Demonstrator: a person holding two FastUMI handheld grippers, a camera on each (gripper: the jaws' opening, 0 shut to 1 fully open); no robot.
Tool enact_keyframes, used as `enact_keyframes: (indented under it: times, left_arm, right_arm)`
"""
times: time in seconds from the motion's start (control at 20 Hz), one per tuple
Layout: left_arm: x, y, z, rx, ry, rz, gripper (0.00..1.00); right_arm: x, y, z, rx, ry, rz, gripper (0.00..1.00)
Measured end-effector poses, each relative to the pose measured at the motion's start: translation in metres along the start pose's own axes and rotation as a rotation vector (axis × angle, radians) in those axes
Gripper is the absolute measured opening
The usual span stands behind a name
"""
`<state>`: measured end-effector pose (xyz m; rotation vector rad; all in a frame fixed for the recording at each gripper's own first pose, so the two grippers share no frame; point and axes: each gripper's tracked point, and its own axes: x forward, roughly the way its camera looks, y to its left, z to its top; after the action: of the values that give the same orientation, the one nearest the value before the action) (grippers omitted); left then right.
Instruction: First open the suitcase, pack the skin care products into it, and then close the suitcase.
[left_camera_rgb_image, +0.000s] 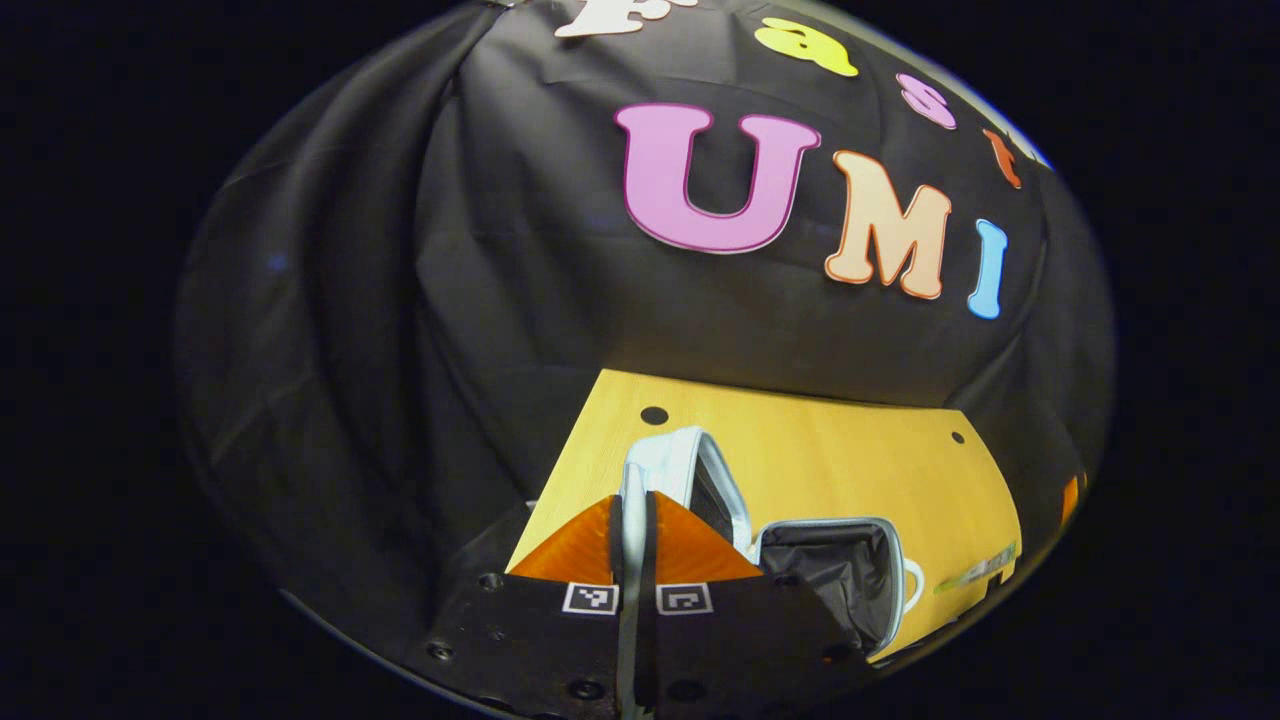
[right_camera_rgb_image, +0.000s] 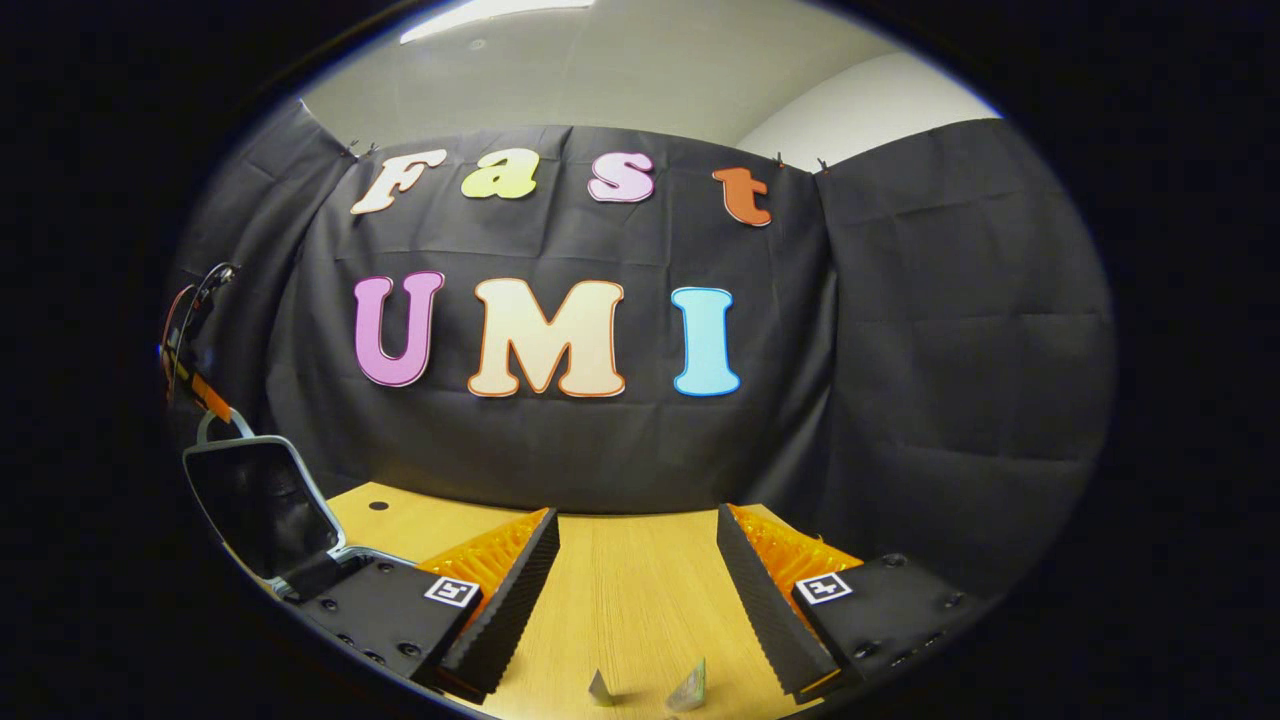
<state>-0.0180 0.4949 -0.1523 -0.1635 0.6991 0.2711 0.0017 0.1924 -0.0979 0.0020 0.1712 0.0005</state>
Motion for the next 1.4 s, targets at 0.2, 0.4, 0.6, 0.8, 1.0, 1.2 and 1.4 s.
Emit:
enact_keyframes:
  times: [0.2, 0.4, 0.6, 0.8, 1.0, 1.2, 1.4]
  left_arm:
    - [0.024, 0.031, -0.016, 0.013, 0.024, 0.020, 0.00]
    - [0.046, 0.057, -0.034, -0.007, 0.057, 0.045, 0.00]
    - [0.062, 0.079, -0.051, 0.008, 0.025, 0.108, 0.02]
    - [0.070, 0.101, -0.080, 0.034, 0.030, 0.192, 0.09]
    - [0.072, 0.115, -0.075, -0.017, -0.043, 0.251, 0.13]
    - [0.041, 0.095, -0.038, 0.004, -0.171, 0.253, 0.24]
    - [-0.005, 0.034, 0.011, 0.037, -0.412, 0.232, 0.87]
  right_arm:
    - [-0.005, 0.000, 0.000, -0.020, 0.012, -0.024, 0.98]
    - [-0.009, 0.003, -0.004, -0.033, 0.025, -0.031, 0.98]
    - [-0.016, 0.002, -0.006, -0.035, 0.030, -0.037, 0.98]
    - [-0.016, -0.001, -0.012, -0.036, 0.057, -0.033, 0.99]
    - [-0.017, -0.003, -0.018, -0.017, 0.072, -0.034, 0.98]
    - [-0.015, -0.009, -0.010, -0.008, 0.046, -0.023, 0.98]
    - [-0.012, -0.024, 0.008, 0.008, -0.016, 0.005, 1.00]
